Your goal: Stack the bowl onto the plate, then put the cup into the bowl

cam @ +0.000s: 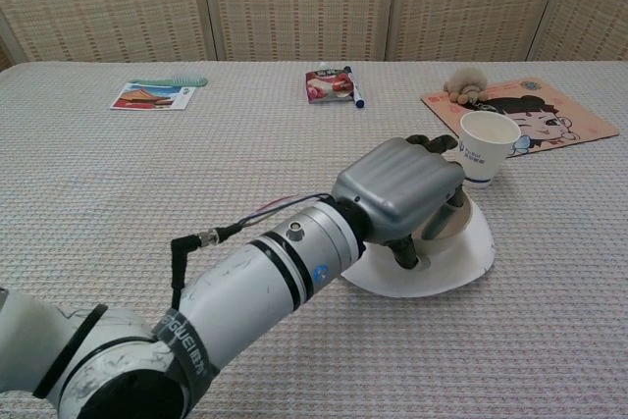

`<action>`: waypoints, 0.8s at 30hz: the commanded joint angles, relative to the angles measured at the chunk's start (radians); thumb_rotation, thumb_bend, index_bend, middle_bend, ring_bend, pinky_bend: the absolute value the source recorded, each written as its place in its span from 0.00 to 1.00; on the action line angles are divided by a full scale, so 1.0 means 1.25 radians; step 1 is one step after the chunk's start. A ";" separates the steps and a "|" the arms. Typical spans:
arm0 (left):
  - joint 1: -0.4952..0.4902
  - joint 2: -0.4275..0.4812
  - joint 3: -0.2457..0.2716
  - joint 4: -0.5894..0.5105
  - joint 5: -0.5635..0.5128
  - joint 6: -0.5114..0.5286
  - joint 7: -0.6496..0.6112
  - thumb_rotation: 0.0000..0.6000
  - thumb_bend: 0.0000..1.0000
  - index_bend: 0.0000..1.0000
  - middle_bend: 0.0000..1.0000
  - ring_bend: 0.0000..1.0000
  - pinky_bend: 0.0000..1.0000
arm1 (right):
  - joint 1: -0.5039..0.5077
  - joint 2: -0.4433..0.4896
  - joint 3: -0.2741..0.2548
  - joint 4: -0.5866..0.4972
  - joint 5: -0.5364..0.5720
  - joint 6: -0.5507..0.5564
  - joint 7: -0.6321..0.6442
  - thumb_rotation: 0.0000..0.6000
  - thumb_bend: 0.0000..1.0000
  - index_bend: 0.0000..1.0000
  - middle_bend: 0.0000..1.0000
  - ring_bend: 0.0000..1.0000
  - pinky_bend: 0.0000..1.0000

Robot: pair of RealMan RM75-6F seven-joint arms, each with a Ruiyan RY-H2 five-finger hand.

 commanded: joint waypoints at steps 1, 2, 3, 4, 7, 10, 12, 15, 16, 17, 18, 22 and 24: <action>-0.006 -0.009 0.000 0.018 0.006 0.001 -0.017 1.00 0.23 0.72 0.33 0.00 0.15 | 0.000 -0.001 0.000 0.001 -0.002 0.000 0.000 1.00 0.07 0.00 0.00 0.00 0.00; -0.008 -0.011 0.000 0.024 0.007 0.000 -0.023 1.00 0.23 0.72 0.33 0.00 0.15 | 0.001 -0.002 0.001 0.001 -0.003 0.000 0.000 1.00 0.07 0.00 0.00 0.00 0.00; -0.009 -0.013 0.000 0.028 0.008 0.000 -0.028 1.00 0.23 0.72 0.33 0.00 0.15 | 0.001 -0.002 0.001 0.001 -0.004 0.001 0.000 1.00 0.07 0.00 0.00 0.00 0.00; -0.010 -0.015 0.001 0.031 0.008 0.000 -0.031 1.00 0.23 0.72 0.33 0.00 0.15 | 0.001 -0.002 0.001 0.002 -0.004 0.000 -0.001 1.00 0.07 0.00 0.00 0.00 0.00; -0.013 -0.021 0.001 0.037 0.011 0.001 -0.041 1.00 0.23 0.72 0.33 0.00 0.15 | 0.001 -0.002 0.001 0.002 -0.006 0.001 0.000 1.00 0.07 0.00 0.00 0.00 0.00; -0.019 -0.022 0.004 0.037 0.020 0.000 -0.064 1.00 0.22 0.70 0.33 0.00 0.15 | 0.000 -0.002 0.001 0.003 -0.006 0.002 0.002 1.00 0.07 0.00 0.00 0.00 0.00; -0.023 -0.019 0.007 0.038 0.028 0.002 -0.077 1.00 0.22 0.64 0.33 0.00 0.15 | -0.001 -0.002 0.002 0.005 -0.007 0.004 0.005 1.00 0.07 0.00 0.00 0.00 0.00; -0.023 -0.012 0.008 0.034 0.028 -0.003 -0.083 1.00 0.22 0.51 0.32 0.00 0.15 | -0.002 -0.002 0.001 0.006 -0.009 0.006 0.009 1.00 0.07 0.00 0.00 0.00 0.00; -0.021 -0.009 0.007 0.029 0.021 -0.011 -0.078 1.00 0.22 0.47 0.32 0.00 0.15 | -0.002 -0.002 0.001 0.006 -0.010 0.006 0.009 1.00 0.07 0.00 0.00 0.00 0.00; -0.021 -0.006 0.005 0.024 0.016 -0.016 -0.074 1.00 0.22 0.41 0.31 0.00 0.15 | -0.002 -0.002 0.001 0.006 -0.011 0.006 0.009 1.00 0.07 0.00 0.00 0.00 0.00; -0.020 -0.004 0.004 0.020 0.012 -0.020 -0.068 1.00 0.22 0.35 0.30 0.00 0.15 | -0.002 -0.002 0.001 0.006 -0.012 0.007 0.009 1.00 0.07 0.00 0.00 0.00 0.00; -0.017 -0.001 0.000 0.011 0.000 -0.025 -0.045 1.00 0.22 0.18 0.27 0.00 0.15 | -0.003 -0.001 0.001 0.005 -0.013 0.009 0.007 1.00 0.07 0.00 0.00 0.00 0.00; -0.015 0.003 -0.004 0.004 -0.007 -0.027 -0.036 1.00 0.22 0.07 0.23 0.00 0.15 | -0.002 -0.001 0.001 0.005 -0.013 0.008 0.004 1.00 0.07 0.00 0.00 0.00 0.00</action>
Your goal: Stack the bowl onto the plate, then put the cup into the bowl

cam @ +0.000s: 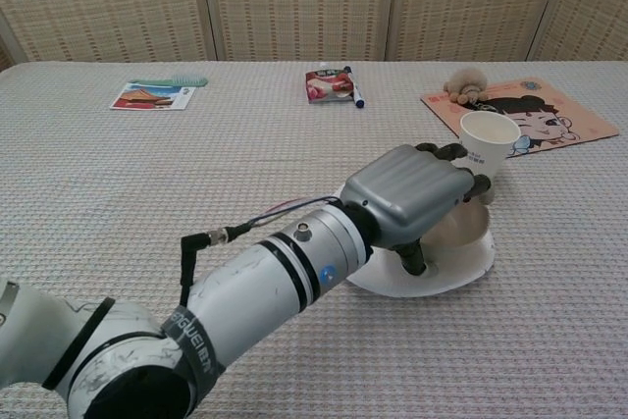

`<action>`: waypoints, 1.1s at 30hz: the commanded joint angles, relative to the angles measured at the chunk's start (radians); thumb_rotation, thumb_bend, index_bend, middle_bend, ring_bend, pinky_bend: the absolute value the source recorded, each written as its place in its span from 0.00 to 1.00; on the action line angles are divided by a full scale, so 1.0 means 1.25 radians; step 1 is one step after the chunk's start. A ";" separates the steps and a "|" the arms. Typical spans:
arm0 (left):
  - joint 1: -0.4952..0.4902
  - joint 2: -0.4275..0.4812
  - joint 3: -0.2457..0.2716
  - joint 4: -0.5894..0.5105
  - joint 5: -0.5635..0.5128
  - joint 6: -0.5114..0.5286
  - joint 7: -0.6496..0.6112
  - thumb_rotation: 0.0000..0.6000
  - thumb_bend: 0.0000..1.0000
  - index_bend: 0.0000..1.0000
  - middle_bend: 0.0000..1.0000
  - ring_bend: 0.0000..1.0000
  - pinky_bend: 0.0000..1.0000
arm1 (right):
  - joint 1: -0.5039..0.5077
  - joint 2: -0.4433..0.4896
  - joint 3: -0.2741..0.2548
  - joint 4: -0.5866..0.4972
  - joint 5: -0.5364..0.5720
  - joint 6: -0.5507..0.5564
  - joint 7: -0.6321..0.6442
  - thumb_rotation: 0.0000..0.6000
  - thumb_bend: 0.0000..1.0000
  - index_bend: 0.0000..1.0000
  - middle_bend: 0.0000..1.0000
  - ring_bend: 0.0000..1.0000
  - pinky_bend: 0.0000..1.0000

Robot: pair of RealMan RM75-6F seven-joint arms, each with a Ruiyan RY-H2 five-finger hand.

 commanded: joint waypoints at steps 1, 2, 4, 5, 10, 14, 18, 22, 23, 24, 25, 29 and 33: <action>0.005 0.007 -0.007 -0.014 -0.014 -0.004 0.019 1.00 0.22 0.03 0.21 0.00 0.15 | 0.002 0.000 0.001 0.000 0.001 -0.002 -0.003 1.00 0.07 0.00 0.00 0.00 0.00; 0.006 0.010 -0.009 -0.021 -0.019 -0.006 0.030 1.00 0.22 0.02 0.20 0.00 0.15 | 0.002 -0.001 0.001 0.000 0.001 -0.003 -0.005 1.00 0.07 0.00 0.00 0.00 0.00; 0.011 0.019 -0.012 -0.041 -0.030 -0.007 0.054 1.00 0.22 0.00 0.18 0.00 0.15 | 0.003 -0.002 0.001 0.000 0.001 -0.004 -0.007 1.00 0.07 0.00 0.00 0.00 0.00; 0.015 0.026 -0.014 -0.057 -0.037 -0.007 0.070 1.00 0.22 0.00 0.18 0.00 0.15 | 0.004 -0.002 0.001 0.000 0.001 -0.004 -0.008 1.00 0.07 0.00 0.00 0.00 0.00; 0.034 0.059 -0.017 -0.134 -0.060 0.009 0.145 1.00 0.22 0.00 0.17 0.00 0.15 | 0.003 -0.002 0.002 -0.005 -0.002 0.002 -0.015 1.00 0.07 0.00 0.00 0.00 0.00; 0.058 0.105 -0.017 -0.237 -0.089 0.029 0.237 1.00 0.22 0.00 0.17 0.00 0.15 | 0.002 0.000 0.002 -0.011 -0.001 0.005 -0.025 1.00 0.07 0.00 0.00 0.00 0.00; 0.098 0.167 -0.005 -0.373 -0.124 0.073 0.352 1.00 0.22 0.00 0.17 0.00 0.15 | 0.000 0.003 0.003 -0.022 -0.002 0.013 -0.040 1.00 0.07 0.00 0.00 0.00 0.00; 0.154 0.242 0.021 -0.533 -0.164 0.141 0.462 1.00 0.22 0.00 0.17 0.00 0.15 | 0.000 0.006 0.002 -0.036 -0.004 0.018 -0.063 1.00 0.07 0.00 0.00 0.00 0.00; 0.172 0.271 0.032 -0.582 -0.171 0.168 0.497 1.00 0.22 0.00 0.17 0.00 0.15 | -0.001 0.007 0.003 -0.042 -0.003 0.021 -0.072 1.00 0.07 0.00 0.00 0.00 0.00; 0.187 0.292 0.042 -0.620 -0.175 0.188 0.519 1.00 0.22 0.00 0.17 0.00 0.15 | -0.002 0.008 0.004 -0.047 -0.002 0.023 -0.080 1.00 0.07 0.00 0.00 0.00 0.00; 0.208 0.322 0.055 -0.672 -0.179 0.217 0.543 1.00 0.22 0.00 0.17 0.00 0.15 | -0.003 0.009 0.004 -0.055 -0.001 0.026 -0.091 1.00 0.07 0.00 0.00 0.00 0.00; 0.280 0.429 0.105 -0.809 -0.154 0.321 0.589 1.00 0.22 0.00 0.17 0.00 0.15 | -0.005 0.016 0.006 -0.086 0.003 0.035 -0.138 1.00 0.07 0.00 0.00 0.00 0.00; 0.361 0.542 0.167 -0.899 -0.095 0.413 0.552 1.00 0.22 0.00 0.16 0.00 0.15 | -0.009 0.026 0.007 -0.128 0.005 0.048 -0.198 1.00 0.07 0.00 0.00 0.00 0.00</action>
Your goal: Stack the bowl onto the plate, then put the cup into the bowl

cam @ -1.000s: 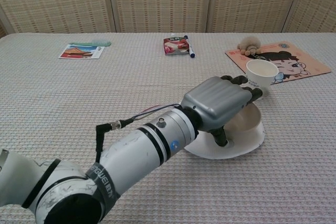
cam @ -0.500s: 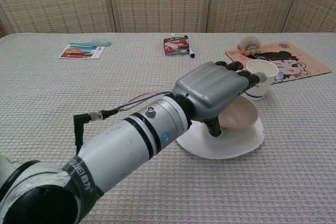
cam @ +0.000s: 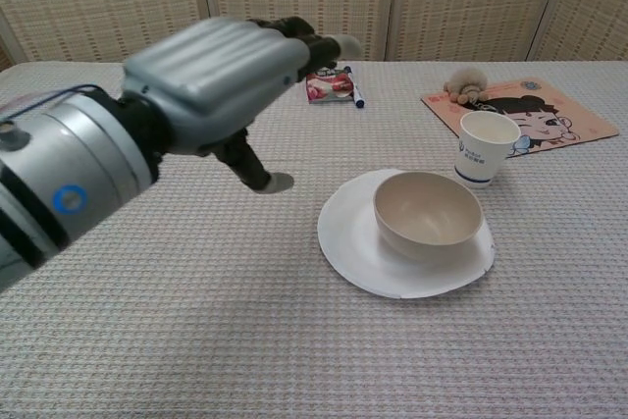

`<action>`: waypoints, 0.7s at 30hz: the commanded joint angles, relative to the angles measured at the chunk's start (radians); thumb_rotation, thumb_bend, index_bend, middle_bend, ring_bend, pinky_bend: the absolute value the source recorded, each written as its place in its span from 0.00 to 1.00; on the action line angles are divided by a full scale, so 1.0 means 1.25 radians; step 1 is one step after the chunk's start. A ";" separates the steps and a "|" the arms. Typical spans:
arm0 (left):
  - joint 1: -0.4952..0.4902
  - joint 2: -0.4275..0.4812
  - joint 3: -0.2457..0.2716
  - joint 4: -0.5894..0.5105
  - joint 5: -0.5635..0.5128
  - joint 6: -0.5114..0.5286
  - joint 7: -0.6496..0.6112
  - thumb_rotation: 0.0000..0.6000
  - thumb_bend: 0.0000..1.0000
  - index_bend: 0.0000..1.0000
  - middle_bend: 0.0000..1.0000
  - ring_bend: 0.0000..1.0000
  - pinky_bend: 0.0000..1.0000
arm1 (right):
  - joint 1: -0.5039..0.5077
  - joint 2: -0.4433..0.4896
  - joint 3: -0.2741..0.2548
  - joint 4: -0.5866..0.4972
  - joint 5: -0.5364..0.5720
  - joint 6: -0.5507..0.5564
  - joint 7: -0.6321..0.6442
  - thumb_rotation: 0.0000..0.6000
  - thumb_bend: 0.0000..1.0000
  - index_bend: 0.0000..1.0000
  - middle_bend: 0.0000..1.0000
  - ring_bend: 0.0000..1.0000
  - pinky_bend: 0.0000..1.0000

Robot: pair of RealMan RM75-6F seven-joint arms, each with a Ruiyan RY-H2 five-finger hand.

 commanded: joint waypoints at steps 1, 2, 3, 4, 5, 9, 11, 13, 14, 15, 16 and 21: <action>0.120 0.152 0.090 -0.115 0.066 0.132 -0.020 1.00 0.22 0.00 0.16 0.00 0.15 | -0.004 0.011 0.002 -0.042 0.004 0.015 -0.061 1.00 0.07 0.00 0.00 0.00 0.00; 0.145 0.184 0.106 -0.120 0.088 0.157 -0.058 1.00 0.22 0.00 0.15 0.00 0.15 | -0.006 0.014 0.002 -0.060 0.004 0.022 -0.089 1.00 0.07 0.00 0.00 0.00 0.00; 0.170 0.215 0.120 -0.119 0.108 0.180 -0.104 1.00 0.22 0.00 0.14 0.00 0.15 | -0.007 0.018 0.001 -0.081 0.002 0.029 -0.118 1.00 0.07 0.00 0.00 0.00 0.00; 0.188 0.237 0.130 -0.114 0.119 0.195 -0.143 1.00 0.22 0.00 0.14 0.00 0.15 | -0.008 0.022 0.000 -0.097 -0.001 0.034 -0.140 1.00 0.07 0.00 0.00 0.00 0.00; 0.205 0.259 0.137 -0.106 0.127 0.208 -0.186 1.00 0.22 0.00 0.13 0.00 0.15 | -0.008 0.025 -0.003 -0.114 -0.006 0.038 -0.164 1.00 0.07 0.00 0.00 0.00 0.00; 0.273 0.340 0.150 -0.030 0.135 0.253 -0.398 1.00 0.22 0.00 0.12 0.00 0.15 | -0.001 0.036 -0.016 -0.186 -0.044 0.060 -0.263 1.00 0.07 0.00 0.00 0.00 0.00; 0.307 0.368 0.148 0.030 0.123 0.266 -0.526 1.00 0.22 0.00 0.12 0.00 0.15 | 0.005 0.038 -0.027 -0.224 -0.072 0.068 -0.325 1.00 0.07 0.00 0.00 0.00 0.00; 0.334 0.384 0.146 0.086 0.115 0.273 -0.633 1.00 0.22 0.00 0.12 0.00 0.15 | 0.015 0.039 -0.040 -0.260 -0.094 0.059 -0.379 1.00 0.07 0.00 0.00 0.00 0.00; 0.350 0.391 0.146 0.127 0.113 0.276 -0.693 1.00 0.22 0.00 0.12 0.00 0.15 | 0.027 0.040 -0.050 -0.283 -0.107 0.037 -0.413 1.00 0.07 0.00 0.00 0.00 0.00; 0.361 0.395 0.146 0.158 0.116 0.279 -0.735 1.00 0.22 0.00 0.12 0.00 0.15 | 0.041 0.043 -0.055 -0.300 -0.113 0.013 -0.439 1.00 0.07 0.00 0.00 0.00 0.00; 0.376 0.398 0.146 0.197 0.119 0.283 -0.785 1.00 0.22 0.00 0.12 0.00 0.15 | 0.062 0.050 -0.058 -0.324 -0.116 -0.021 -0.472 1.00 0.07 0.00 0.00 0.00 0.00; 0.422 0.391 0.139 0.312 0.126 0.299 -0.907 1.00 0.22 0.00 0.12 0.00 0.15 | 0.180 0.086 -0.023 -0.409 -0.091 -0.174 -0.607 1.00 0.07 0.00 0.00 0.00 0.00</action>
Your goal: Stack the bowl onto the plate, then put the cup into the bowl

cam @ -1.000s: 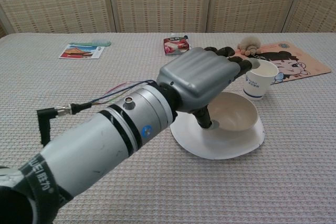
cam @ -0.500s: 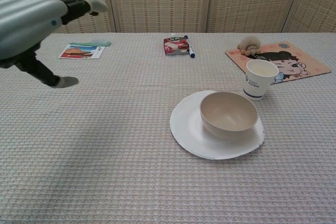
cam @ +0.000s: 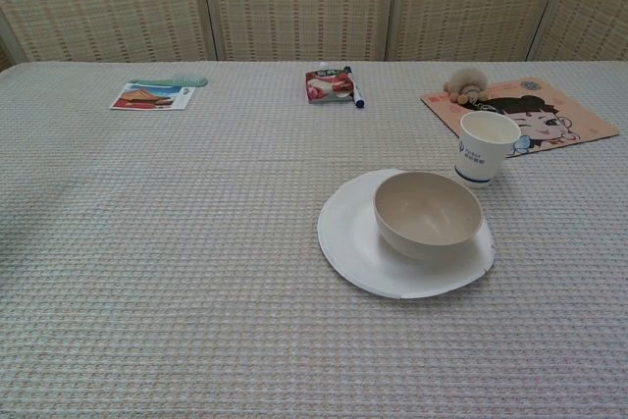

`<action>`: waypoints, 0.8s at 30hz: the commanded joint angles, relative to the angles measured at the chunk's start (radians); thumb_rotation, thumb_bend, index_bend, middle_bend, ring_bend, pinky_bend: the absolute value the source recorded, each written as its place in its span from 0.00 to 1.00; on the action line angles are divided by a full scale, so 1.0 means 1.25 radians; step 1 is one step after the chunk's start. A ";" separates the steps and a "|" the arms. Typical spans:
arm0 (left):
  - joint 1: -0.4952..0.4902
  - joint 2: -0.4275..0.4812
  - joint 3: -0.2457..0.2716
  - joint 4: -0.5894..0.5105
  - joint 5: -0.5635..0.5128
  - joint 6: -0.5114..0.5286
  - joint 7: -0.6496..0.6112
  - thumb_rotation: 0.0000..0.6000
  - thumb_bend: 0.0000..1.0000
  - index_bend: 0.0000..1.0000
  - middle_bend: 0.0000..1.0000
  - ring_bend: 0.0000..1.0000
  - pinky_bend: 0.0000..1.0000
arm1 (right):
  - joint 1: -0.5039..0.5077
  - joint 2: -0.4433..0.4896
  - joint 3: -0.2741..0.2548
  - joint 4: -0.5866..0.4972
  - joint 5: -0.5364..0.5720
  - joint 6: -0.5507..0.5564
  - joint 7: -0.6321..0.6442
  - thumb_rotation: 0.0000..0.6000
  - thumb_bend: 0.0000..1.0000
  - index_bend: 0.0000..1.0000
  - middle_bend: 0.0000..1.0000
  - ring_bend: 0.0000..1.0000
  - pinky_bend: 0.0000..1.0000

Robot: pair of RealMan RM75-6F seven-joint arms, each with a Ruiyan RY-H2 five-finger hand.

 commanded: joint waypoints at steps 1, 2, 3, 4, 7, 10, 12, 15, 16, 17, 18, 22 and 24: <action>0.087 0.029 0.000 0.156 0.009 0.037 -0.157 1.00 0.22 0.00 0.12 0.00 0.15 | 0.134 0.041 0.026 -0.098 0.022 -0.179 -0.129 1.00 0.07 0.00 0.00 0.00 0.00; 0.095 0.026 -0.003 0.171 0.006 0.037 -0.167 1.00 0.22 0.00 0.12 0.00 0.15 | 0.174 0.048 0.038 -0.109 0.043 -0.240 -0.147 1.00 0.07 0.00 0.00 0.00 0.00; 0.102 0.023 -0.007 0.183 0.004 0.037 -0.175 1.00 0.22 0.00 0.12 0.00 0.15 | 0.216 0.050 0.049 -0.114 0.065 -0.302 -0.164 1.00 0.07 0.00 0.00 0.00 0.00; 0.105 0.022 -0.008 0.188 0.004 0.037 -0.179 1.00 0.22 0.00 0.12 0.00 0.15 | 0.236 0.049 0.054 -0.115 0.077 -0.332 -0.172 1.00 0.07 0.00 0.00 0.00 0.00; 0.121 0.015 -0.016 0.208 0.004 0.035 -0.197 1.00 0.22 0.00 0.12 0.00 0.15 | 0.336 0.024 0.076 -0.096 0.140 -0.472 -0.216 1.00 0.07 0.00 0.00 0.00 0.00; 0.132 0.022 -0.027 0.208 0.007 0.040 -0.204 1.00 0.22 0.00 0.12 0.00 0.15 | 0.409 -0.014 0.087 -0.063 0.191 -0.563 -0.247 1.00 0.07 0.00 0.00 0.00 0.00; 0.140 0.025 -0.034 0.208 0.007 0.044 -0.208 1.00 0.22 0.00 0.12 0.00 0.15 | 0.449 -0.039 0.092 -0.043 0.219 -0.609 -0.259 1.00 0.07 0.01 0.00 0.00 0.00; 0.150 0.029 -0.046 0.212 0.002 0.044 -0.217 1.00 0.22 0.00 0.12 0.00 0.15 | 0.508 -0.082 0.095 -0.006 0.255 -0.663 -0.289 1.00 0.07 0.03 0.00 0.00 0.00; 0.152 0.029 -0.049 0.214 0.002 0.043 -0.219 1.00 0.22 0.00 0.12 0.00 0.15 | 0.524 -0.093 0.094 0.004 0.265 -0.674 -0.300 1.00 0.07 0.04 0.00 0.00 0.00; 0.154 0.030 -0.053 0.216 0.001 0.040 -0.223 1.00 0.22 0.00 0.12 0.00 0.15 | 0.544 -0.108 0.093 0.017 0.279 -0.686 -0.316 1.00 0.07 0.05 0.00 0.00 0.00; 0.156 0.032 -0.057 0.217 0.002 0.039 -0.227 1.00 0.22 0.00 0.12 0.00 0.15 | 0.562 -0.122 0.091 0.029 0.295 -0.695 -0.332 1.00 0.07 0.06 0.00 0.00 0.00; 0.164 0.034 -0.067 0.222 0.004 0.034 -0.238 1.00 0.22 0.00 0.12 0.00 0.15 | 0.612 -0.152 0.080 0.054 0.351 -0.719 -0.373 1.00 0.08 0.12 0.00 0.00 0.00; 0.167 0.035 -0.072 0.223 0.006 0.033 -0.241 1.00 0.22 0.00 0.12 0.00 0.15 | 0.631 -0.163 0.069 0.060 0.376 -0.722 -0.394 1.00 0.08 0.14 0.00 0.00 0.00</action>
